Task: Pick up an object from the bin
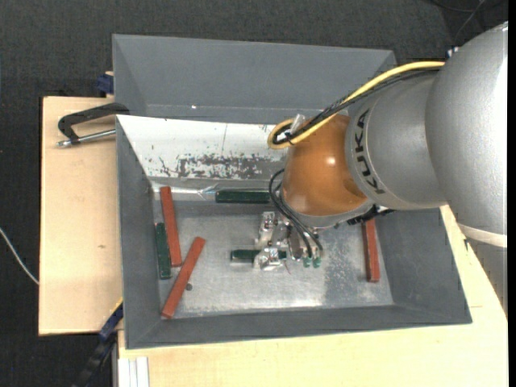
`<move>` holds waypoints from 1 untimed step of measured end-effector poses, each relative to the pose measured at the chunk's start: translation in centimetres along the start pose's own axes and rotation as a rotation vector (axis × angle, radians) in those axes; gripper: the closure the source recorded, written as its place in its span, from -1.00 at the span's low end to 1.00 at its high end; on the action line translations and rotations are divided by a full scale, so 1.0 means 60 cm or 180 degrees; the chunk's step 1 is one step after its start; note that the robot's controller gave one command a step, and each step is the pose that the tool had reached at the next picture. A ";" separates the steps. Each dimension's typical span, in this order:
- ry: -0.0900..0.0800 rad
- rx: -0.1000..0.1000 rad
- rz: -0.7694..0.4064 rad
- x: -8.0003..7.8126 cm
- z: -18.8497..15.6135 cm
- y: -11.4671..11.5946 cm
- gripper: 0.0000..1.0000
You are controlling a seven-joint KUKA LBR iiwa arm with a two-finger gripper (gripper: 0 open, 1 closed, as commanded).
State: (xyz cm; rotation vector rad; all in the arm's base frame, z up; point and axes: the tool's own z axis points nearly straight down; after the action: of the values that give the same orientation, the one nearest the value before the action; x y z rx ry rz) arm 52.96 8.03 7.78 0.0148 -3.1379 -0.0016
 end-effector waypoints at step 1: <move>-0.0001 0.0000 0.0000 0.000 0.000 0.000 1.00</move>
Offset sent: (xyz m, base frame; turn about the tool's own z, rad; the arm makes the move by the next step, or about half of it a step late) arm -0.0022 -0.0041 0.1720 -0.0288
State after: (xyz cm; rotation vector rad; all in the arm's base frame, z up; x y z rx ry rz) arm 52.96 8.03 7.78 0.0149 -3.1380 -0.0016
